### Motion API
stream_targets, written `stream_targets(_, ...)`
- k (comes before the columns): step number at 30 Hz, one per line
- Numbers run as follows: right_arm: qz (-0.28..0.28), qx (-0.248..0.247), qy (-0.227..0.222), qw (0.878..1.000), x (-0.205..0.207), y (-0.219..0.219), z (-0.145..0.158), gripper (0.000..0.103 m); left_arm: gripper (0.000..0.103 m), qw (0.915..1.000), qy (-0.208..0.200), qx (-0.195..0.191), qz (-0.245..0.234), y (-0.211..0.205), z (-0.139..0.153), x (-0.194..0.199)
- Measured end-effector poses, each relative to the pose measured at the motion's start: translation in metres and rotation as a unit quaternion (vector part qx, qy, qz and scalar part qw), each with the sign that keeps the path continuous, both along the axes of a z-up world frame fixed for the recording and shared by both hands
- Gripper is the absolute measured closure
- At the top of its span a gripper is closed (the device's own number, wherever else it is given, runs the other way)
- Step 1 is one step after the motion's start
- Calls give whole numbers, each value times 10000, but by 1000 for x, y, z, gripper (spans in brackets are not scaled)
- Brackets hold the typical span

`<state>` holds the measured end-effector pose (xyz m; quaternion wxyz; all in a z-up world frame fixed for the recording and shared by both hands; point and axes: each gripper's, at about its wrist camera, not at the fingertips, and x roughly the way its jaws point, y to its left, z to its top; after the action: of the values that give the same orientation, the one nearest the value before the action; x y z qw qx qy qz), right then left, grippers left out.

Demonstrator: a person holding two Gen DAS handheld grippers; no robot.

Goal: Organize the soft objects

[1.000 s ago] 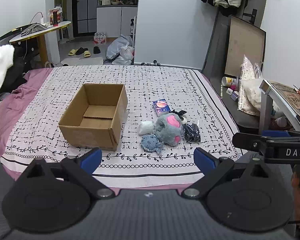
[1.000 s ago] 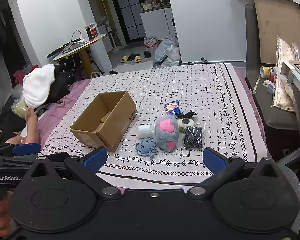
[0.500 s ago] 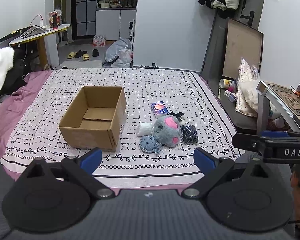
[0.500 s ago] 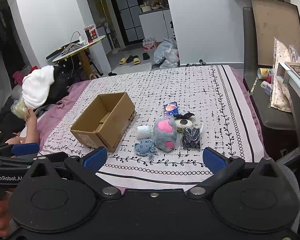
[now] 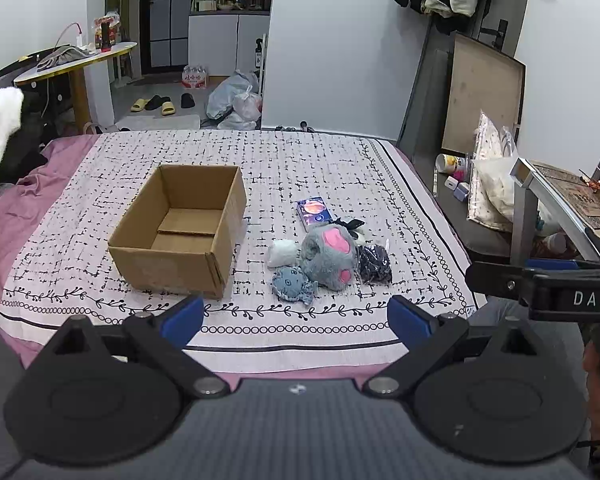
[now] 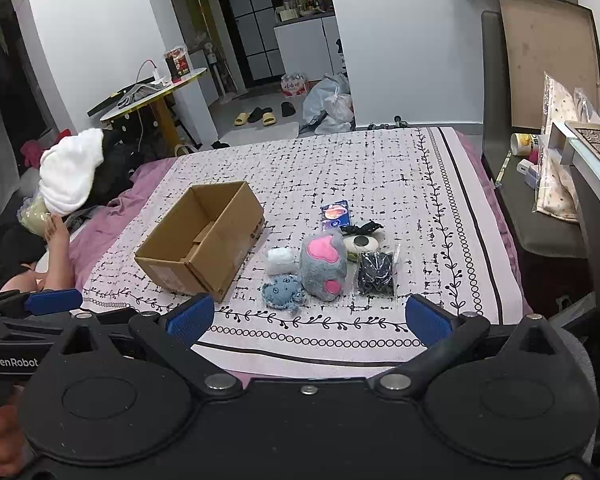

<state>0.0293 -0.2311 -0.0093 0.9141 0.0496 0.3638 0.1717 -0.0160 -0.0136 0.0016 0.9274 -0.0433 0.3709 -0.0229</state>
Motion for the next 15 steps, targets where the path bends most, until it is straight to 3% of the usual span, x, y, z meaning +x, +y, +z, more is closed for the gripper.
stream_targets(15,-28,73,170,9998,22,-3,-19,0,6,9997,101,-114,214,4,-19,23)
